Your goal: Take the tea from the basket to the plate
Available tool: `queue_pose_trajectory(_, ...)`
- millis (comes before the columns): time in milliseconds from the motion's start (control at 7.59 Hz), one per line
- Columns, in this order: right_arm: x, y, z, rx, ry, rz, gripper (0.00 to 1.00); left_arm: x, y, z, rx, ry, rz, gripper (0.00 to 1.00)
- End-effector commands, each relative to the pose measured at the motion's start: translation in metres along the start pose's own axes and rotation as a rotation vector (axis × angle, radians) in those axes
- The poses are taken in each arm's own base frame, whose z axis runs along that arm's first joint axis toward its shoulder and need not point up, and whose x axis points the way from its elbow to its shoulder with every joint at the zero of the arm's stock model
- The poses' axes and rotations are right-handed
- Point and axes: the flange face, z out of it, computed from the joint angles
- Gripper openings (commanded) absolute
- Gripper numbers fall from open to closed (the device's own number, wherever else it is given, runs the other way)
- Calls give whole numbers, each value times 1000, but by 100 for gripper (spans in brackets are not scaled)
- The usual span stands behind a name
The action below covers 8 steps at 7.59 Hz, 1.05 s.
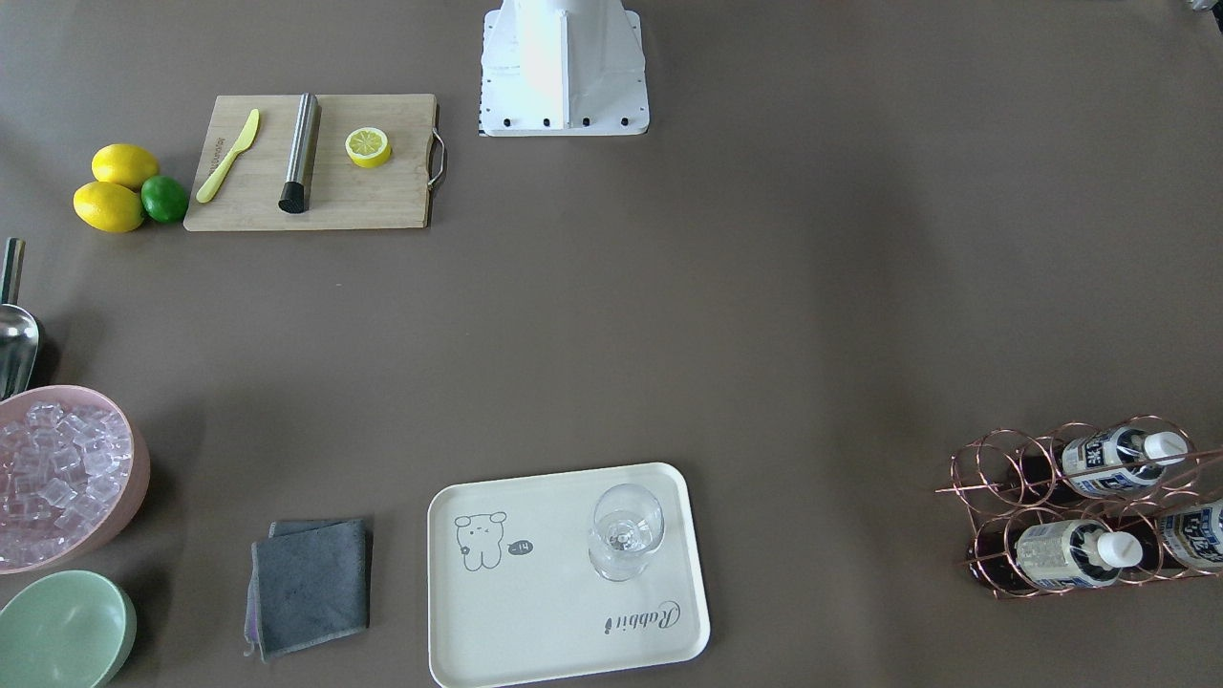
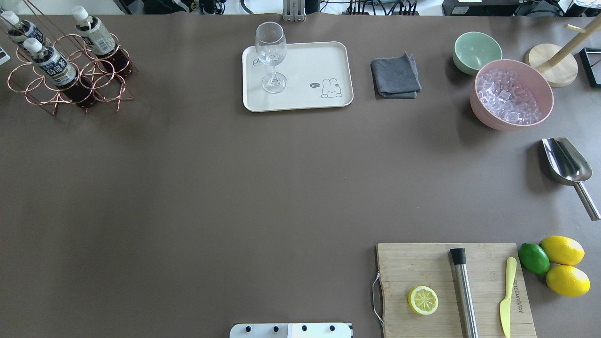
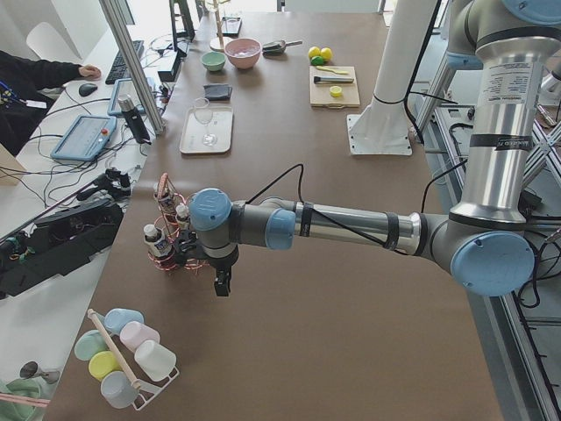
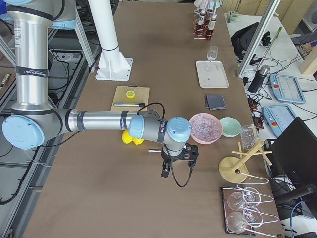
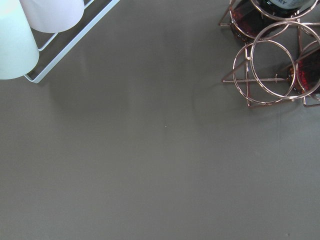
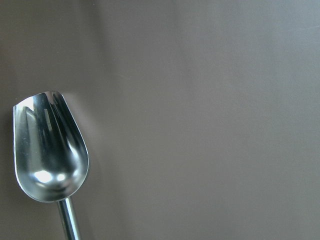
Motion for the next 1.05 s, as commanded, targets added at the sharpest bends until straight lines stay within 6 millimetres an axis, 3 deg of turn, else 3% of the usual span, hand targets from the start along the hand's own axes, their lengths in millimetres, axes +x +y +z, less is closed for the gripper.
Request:
queue_pose_trajectory(0,2,-1,1,-1,15,2,100,2,-2,-1,0,0,1,99)
queue_pose_trajectory(395,1,-1,0,1,12,-1,100,-1,-1,2,-8,3,-12,99)
queue_pose_trajectory(923,2,-1,1,-2,12,4,100,10,-2,-21,31,2,-28,98)
